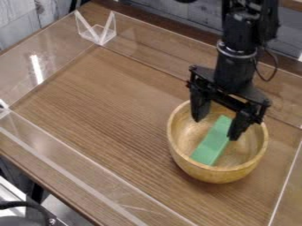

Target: Remove the green block from inside the brown bowl and put it on the table

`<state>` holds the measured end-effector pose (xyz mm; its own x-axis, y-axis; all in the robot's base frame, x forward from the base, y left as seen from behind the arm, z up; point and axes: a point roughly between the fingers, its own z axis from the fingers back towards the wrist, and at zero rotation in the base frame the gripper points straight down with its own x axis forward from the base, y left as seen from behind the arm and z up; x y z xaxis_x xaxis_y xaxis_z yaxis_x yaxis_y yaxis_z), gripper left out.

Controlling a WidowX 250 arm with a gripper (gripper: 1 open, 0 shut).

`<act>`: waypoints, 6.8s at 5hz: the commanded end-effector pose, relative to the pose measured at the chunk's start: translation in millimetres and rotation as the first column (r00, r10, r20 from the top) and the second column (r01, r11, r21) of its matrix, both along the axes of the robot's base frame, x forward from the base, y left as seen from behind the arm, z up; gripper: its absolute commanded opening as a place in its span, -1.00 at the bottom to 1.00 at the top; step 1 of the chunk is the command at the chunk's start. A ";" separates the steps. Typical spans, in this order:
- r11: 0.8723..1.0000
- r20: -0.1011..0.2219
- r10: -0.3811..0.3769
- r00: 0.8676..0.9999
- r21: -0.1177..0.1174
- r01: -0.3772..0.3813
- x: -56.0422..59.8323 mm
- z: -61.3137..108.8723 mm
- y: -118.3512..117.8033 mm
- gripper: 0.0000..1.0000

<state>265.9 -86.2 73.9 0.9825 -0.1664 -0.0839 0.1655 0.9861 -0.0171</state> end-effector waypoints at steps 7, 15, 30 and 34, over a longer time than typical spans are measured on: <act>0.997 0.028 -0.001 1.000 -0.077 0.003 8.8 2.6 6.9 1.00; 0.993 0.016 -0.015 1.000 -0.120 0.017 9.6 1.7 8.9 1.00; 0.985 0.214 0.125 0.969 -0.146 -0.095 3.8 119.3 72.6 -1.00; 0.991 0.289 0.072 0.955 -0.129 -0.035 1.9 86.6 25.0 -1.00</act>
